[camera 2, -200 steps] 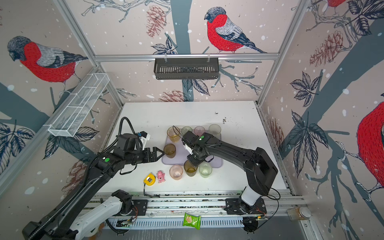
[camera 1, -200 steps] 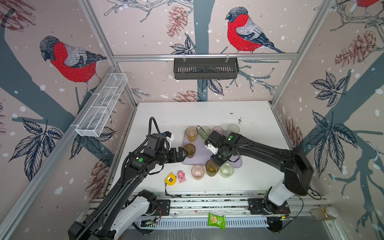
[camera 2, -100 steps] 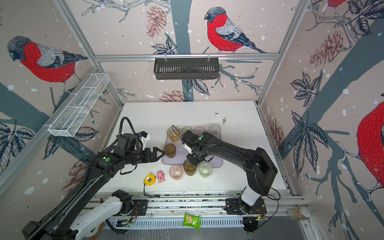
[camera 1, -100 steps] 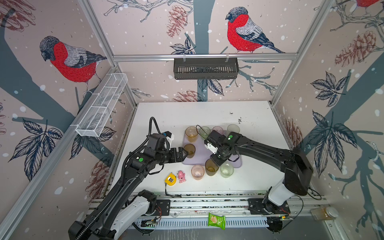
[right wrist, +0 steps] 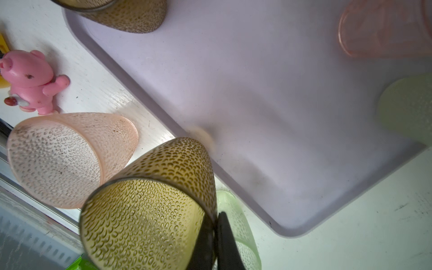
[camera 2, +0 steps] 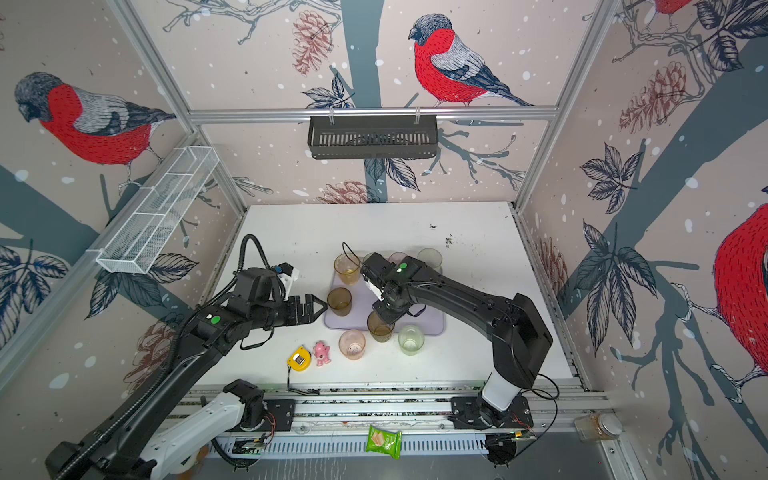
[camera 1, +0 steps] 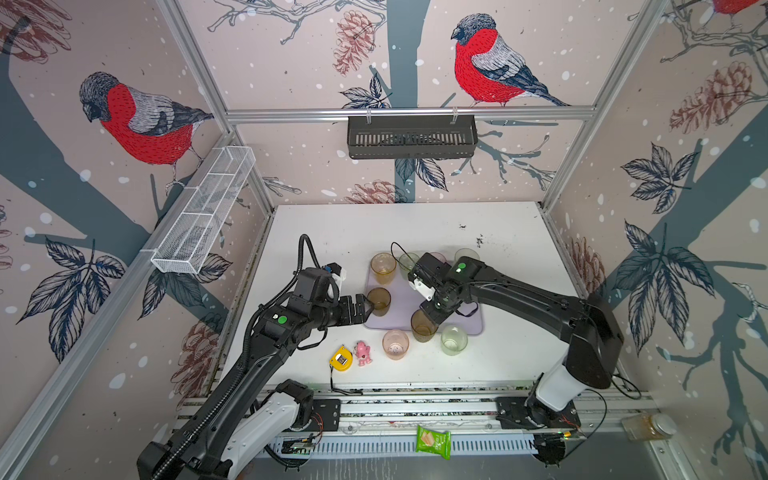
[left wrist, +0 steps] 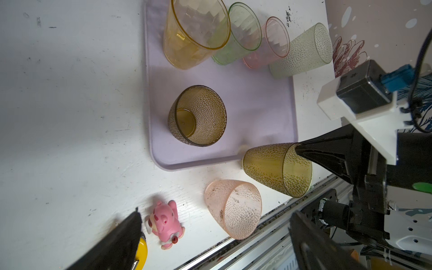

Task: Place the glasses into the tray
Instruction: 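Lift the olive glass with the right gripper and carry it over the tray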

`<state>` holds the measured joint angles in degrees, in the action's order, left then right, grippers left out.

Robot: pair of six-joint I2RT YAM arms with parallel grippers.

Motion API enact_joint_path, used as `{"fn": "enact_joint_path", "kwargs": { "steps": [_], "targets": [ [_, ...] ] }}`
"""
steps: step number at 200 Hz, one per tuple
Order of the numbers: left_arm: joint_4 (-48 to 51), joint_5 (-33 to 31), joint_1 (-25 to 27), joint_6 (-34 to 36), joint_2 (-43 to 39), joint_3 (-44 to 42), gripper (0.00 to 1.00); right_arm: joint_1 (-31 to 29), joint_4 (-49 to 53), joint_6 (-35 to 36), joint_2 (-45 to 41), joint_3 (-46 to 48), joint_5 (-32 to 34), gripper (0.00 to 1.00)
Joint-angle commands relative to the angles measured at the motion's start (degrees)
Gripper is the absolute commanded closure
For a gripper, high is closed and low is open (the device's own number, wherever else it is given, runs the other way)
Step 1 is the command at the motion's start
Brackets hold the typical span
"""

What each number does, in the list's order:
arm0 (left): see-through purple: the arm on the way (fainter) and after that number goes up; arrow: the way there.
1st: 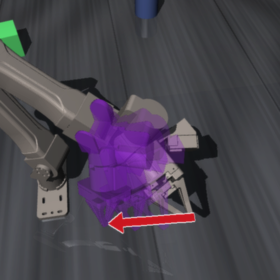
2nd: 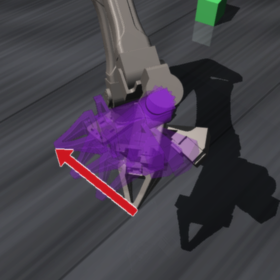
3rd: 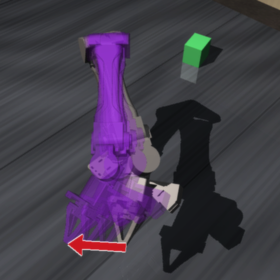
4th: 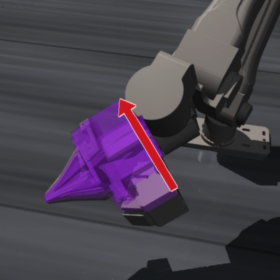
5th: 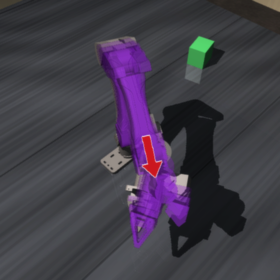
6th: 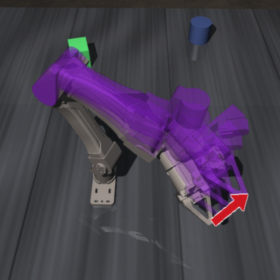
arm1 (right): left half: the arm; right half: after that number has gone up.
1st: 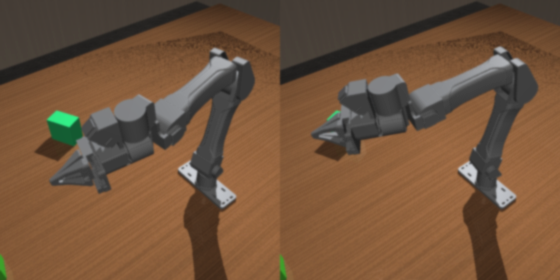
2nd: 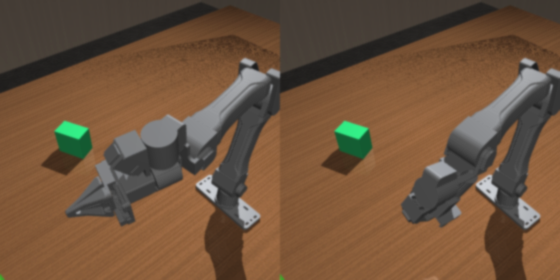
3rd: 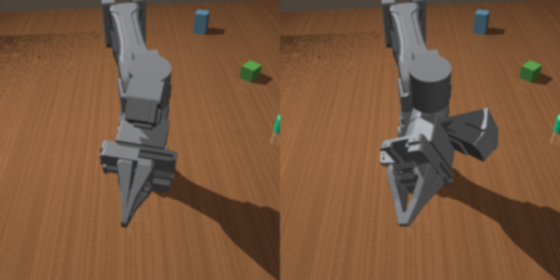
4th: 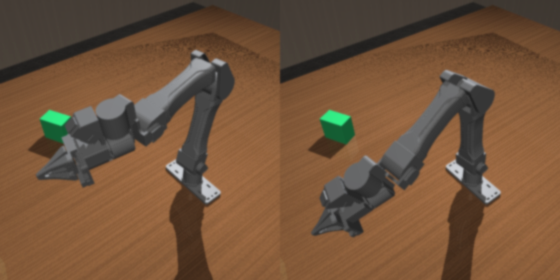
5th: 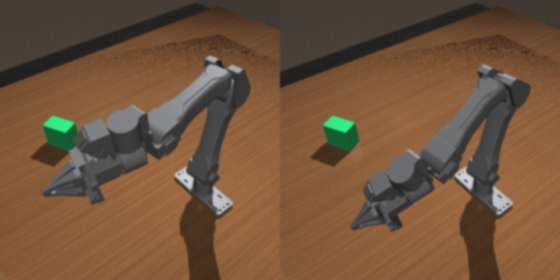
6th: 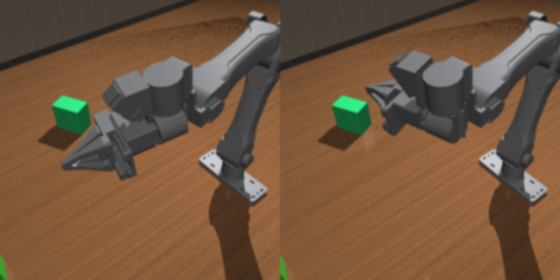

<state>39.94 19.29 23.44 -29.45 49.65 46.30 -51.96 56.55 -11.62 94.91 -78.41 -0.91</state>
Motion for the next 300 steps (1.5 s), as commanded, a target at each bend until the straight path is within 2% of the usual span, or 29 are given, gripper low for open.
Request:
{"fn": "enact_joint_path", "kwargs": {
  "steps": [1, 102, 300],
  "targets": [
    [-0.3, -1.0, -0.1, 1.2, -0.5, -0.2, 0.02, 0.6, 0.8, 1.2, 0.3, -1.8, 0.5, 0.99],
    [-1.0, -1.4, -0.1, 0.5, -2.1, -1.9, 0.02, 4.3, 2.4, 0.5, 6.5, -11.8, -0.2, 0.99],
    [-1.5, -1.4, -0.1, -0.4, -4.0, -4.0, 0.02, 5.1, 1.6, -1.4, 15.0, -18.3, -0.2, 0.99]
  ]
}}
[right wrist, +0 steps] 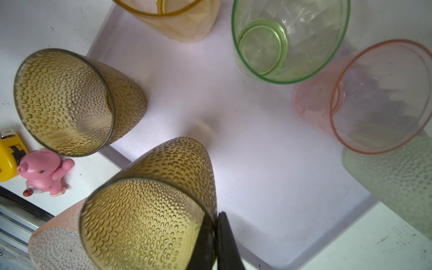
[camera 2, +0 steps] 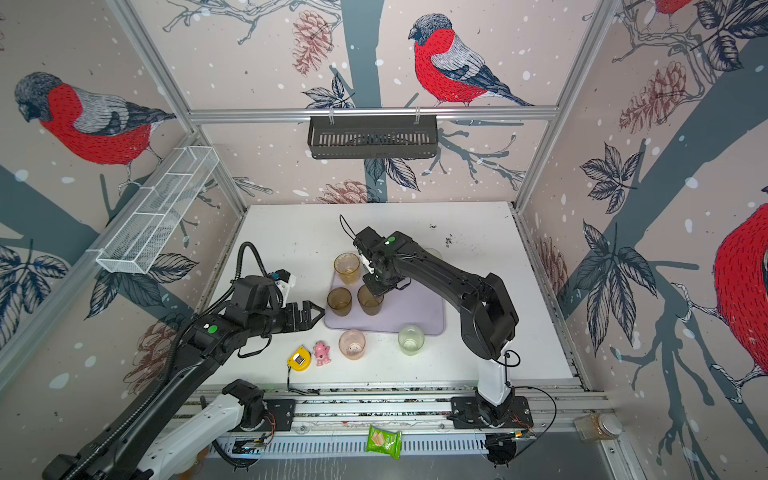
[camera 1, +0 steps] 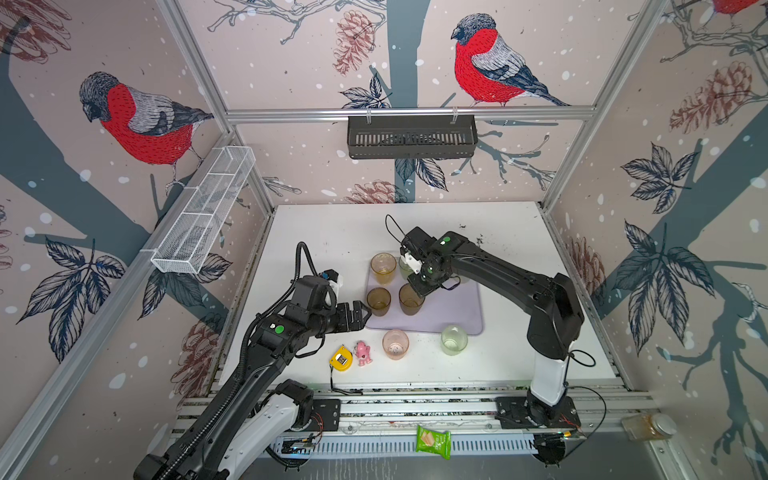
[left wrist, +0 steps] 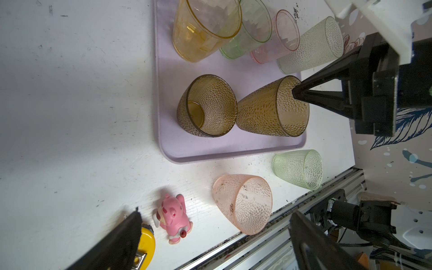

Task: Place the glasses into the tray
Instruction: 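Lift the olive glass with the right gripper and carry it over the tray, then lower the olive glass beside the other olive glass and open the right gripper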

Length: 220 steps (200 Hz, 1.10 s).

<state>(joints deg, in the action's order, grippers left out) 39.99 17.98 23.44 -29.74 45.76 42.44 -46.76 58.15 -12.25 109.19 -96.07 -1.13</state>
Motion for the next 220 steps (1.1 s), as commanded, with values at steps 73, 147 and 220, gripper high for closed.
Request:
{"fn": "enact_joint_path", "kwargs": {
  "steps": [73, 147, 220],
  "targets": [
    [-1.4, -0.3, -0.1, 0.4, 0.3, 0.2, 0.02, 0.0, -0.1, -0.7, 2.8, -2.4, -0.8, 0.99],
    [-1.4, -0.6, -0.1, 0.5, 0.5, 0.5, 0.02, 0.2, -0.5, -0.5, 3.4, -2.0, -1.1, 0.99],
    [-1.4, -0.5, -0.1, 0.9, 1.0, 0.6, 0.02, 0.2, -1.1, -0.5, 4.2, -2.0, -2.0, 0.97]
  ]
}}
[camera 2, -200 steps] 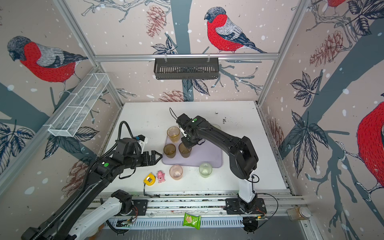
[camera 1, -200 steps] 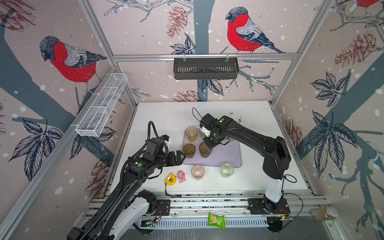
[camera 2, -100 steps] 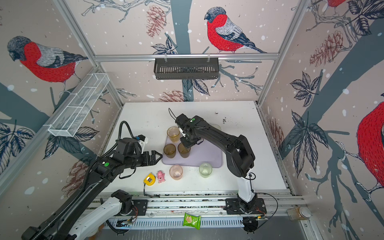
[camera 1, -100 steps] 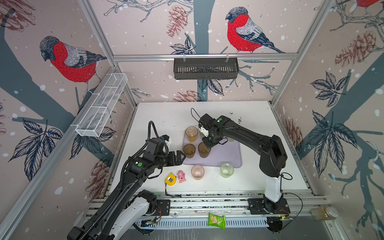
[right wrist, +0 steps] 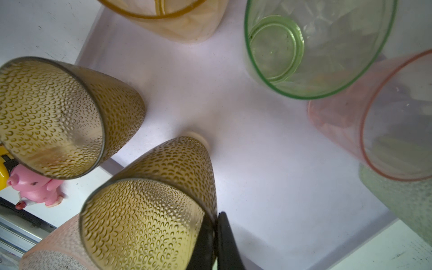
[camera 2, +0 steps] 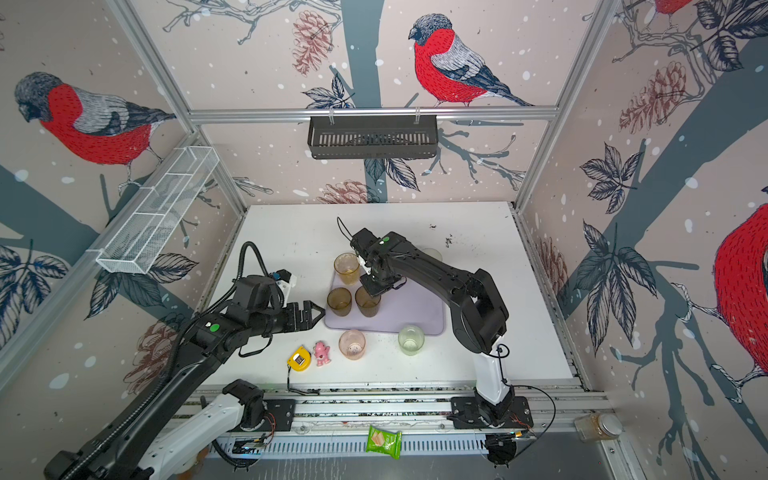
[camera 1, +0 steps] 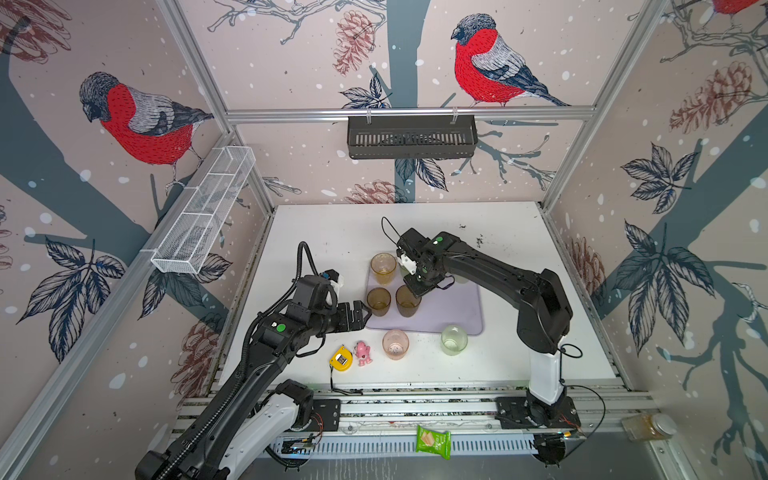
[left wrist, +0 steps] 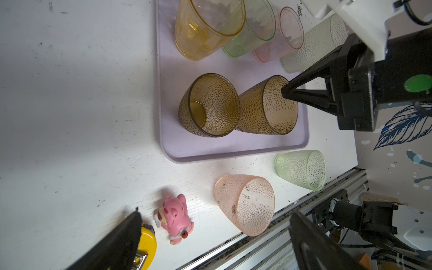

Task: Place the glasses into the tray
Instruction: 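Lower the olive glass beside the other olive glass and open the right gripper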

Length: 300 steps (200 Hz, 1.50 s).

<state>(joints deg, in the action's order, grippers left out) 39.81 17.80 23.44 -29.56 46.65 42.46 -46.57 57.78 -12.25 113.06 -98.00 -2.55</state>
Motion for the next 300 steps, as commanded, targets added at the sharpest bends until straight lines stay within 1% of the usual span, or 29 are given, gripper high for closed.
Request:
{"fn": "enact_joint_path", "kwargs": {
  "steps": [1, 59, 125, 214, 300],
  "targets": [
    [-1.3, -0.3, -0.1, 0.7, 0.2, 0.6, 0.02, 0.0, -0.8, -0.5, 0.4, -0.1, -0.5, 0.97],
    [-1.6, -0.4, -0.1, 0.7, 0.3, 0.5, 0.02, 0.0, -0.5, -0.4, 0.8, -0.4, -0.1, 0.95],
    [-1.9, -0.5, -0.1, 0.8, 0.5, 0.6, 0.02, -0.3, -0.5, -0.5, 0.9, -0.4, 0.0, 0.89],
    [-2.3, -0.3, -0.1, 1.0, 1.1, 0.6, 0.02, -0.3, -0.4, -0.6, 0.7, -0.9, -0.2, 0.75],
    [-2.1, 0.3, -0.1, 1.8, 1.6, 1.0, 0.02, -0.3, 0.1, -1.1, -0.9, -1.8, -0.1, 0.58]
  ]
}}
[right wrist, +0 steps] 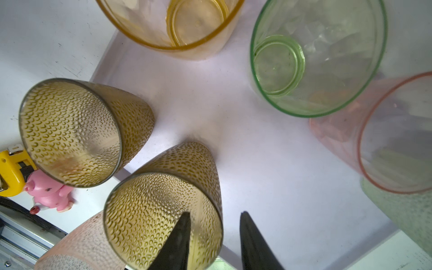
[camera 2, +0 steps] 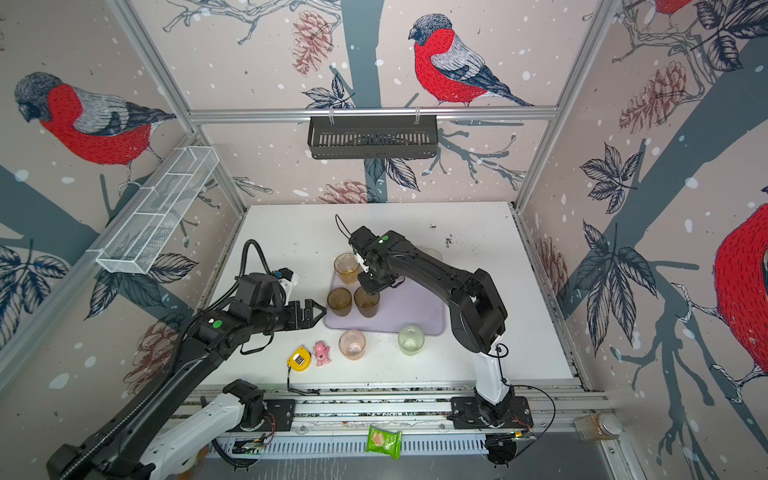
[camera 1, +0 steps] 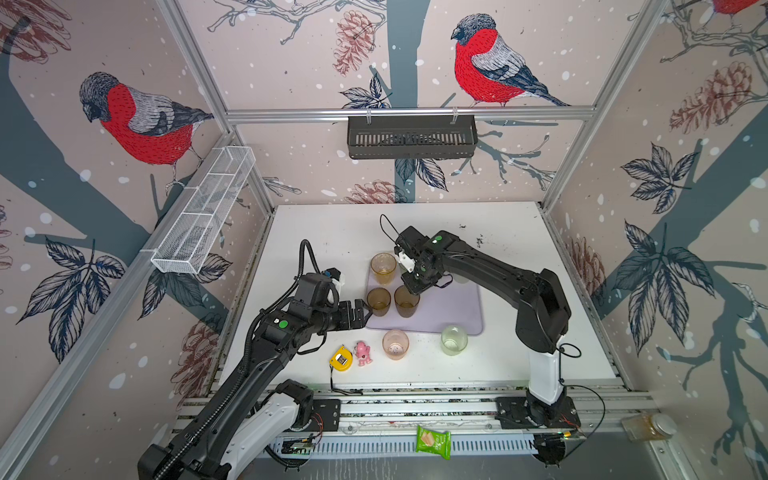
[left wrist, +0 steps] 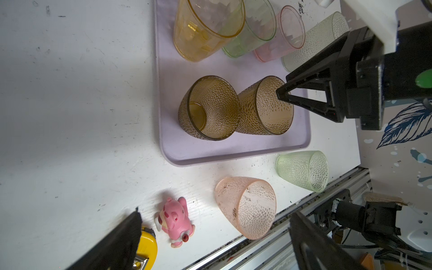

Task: Place the glasses into the tray
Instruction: 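Lower the olive glass beside the other olive glass and open the right gripper, then raise the right gripper and move it over the pale green glass beside the tray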

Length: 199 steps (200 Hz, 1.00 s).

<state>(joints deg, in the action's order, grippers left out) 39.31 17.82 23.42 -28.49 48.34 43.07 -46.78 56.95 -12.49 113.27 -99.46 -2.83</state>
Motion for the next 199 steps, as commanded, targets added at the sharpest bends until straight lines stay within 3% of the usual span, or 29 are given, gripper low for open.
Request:
{"fn": "enact_joint_path", "kwargs": {
  "steps": [1, 133, 199],
  "targets": [
    [-1.6, 0.3, -0.1, 0.7, 0.0, 0.5, 0.02, -0.1, 1.0, -0.9, -1.2, -0.3, 0.2, 0.58],
    [-1.2, 5.7, 0.4, 5.5, 0.5, 3.8, 0.02, 1.7, 1.2, -5.1, -10.8, 3.7, -1.1, 0.33],
    [-4.0, 5.3, 7.1, 6.8, 1.8, 5.9, 0.02, 3.2, 2.1, -6.7, -18.3, 10.4, -1.2, 0.32]
  ]
}}
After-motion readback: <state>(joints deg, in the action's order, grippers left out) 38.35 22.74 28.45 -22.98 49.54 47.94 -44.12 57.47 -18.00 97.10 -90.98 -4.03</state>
